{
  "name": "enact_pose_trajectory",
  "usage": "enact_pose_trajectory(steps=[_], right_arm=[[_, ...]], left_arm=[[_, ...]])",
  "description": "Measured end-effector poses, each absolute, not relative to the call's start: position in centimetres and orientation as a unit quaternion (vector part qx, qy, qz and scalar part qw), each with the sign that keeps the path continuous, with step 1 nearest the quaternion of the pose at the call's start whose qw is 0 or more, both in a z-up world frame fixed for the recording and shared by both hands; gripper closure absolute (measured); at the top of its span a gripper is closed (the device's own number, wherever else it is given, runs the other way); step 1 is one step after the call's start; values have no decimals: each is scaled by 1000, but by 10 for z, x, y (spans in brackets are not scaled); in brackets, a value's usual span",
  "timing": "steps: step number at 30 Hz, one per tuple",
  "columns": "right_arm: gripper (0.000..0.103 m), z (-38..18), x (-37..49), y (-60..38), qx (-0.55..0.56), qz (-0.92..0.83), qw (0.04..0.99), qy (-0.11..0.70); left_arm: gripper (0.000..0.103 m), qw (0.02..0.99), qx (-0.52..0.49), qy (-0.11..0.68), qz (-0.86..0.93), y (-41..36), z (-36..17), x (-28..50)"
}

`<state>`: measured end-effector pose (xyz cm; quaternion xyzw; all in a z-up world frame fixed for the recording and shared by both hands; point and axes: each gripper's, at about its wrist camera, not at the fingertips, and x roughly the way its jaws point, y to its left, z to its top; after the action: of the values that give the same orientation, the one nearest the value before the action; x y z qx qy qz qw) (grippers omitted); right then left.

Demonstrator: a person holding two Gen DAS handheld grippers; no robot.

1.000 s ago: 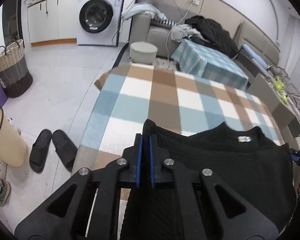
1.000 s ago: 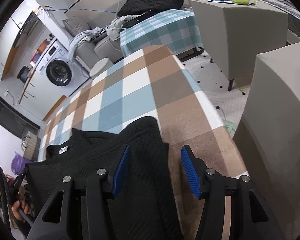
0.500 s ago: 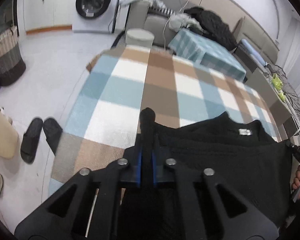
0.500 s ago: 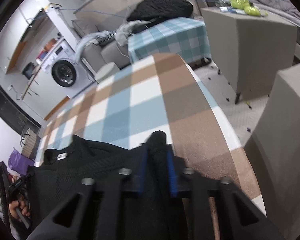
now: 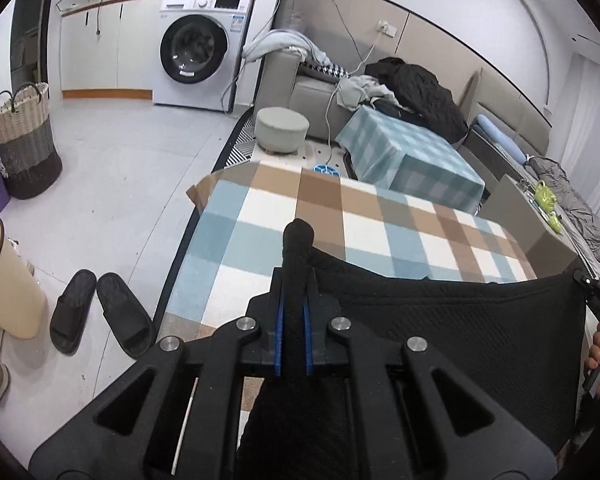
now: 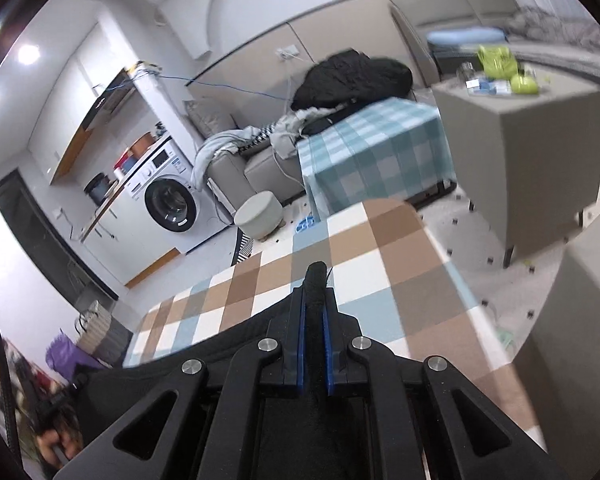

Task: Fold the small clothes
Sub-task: 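Open both grippers and release the folded shirt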

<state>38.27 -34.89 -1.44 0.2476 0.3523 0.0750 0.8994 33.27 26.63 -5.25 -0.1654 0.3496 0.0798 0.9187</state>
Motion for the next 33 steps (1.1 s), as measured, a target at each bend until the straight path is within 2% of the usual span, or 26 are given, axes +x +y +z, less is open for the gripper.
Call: enact_pose_trajectory(steps=[1, 3, 4, 8, 10, 13, 16, 24, 33], right_arm=[[96, -19, 388, -346, 245, 67, 897, 361], [92, -28, 395, -343, 244, 51, 889, 385], [89, -33, 399, -341, 241, 44, 882, 404], [86, -32, 387, -343, 226, 43, 880, 416], [82, -27, 376, -345, 219, 47, 883, 412], [69, -19, 351, -351, 219, 61, 882, 412], [64, -18, 321, -354, 205, 73, 878, 425], [58, -40, 231, -346, 161, 85, 862, 473], [35, -48, 168, -326, 109, 124, 856, 490]], left_arm=[[98, 916, -164, 357, 83, 266, -56, 334], [90, 908, -154, 377, 97, 266, -63, 336], [84, 904, -151, 387, 101, 266, -66, 336], [54, 902, -153, 389, 107, 265, -66, 322], [46, 905, -151, 384, 108, 262, -63, 311], [43, 908, -147, 379, 102, 254, -56, 290], [32, 911, -141, 375, 101, 240, -51, 265], [22, 911, -104, 394, 65, 179, -57, 200], [22, 903, -106, 414, 52, 132, -71, 148]])
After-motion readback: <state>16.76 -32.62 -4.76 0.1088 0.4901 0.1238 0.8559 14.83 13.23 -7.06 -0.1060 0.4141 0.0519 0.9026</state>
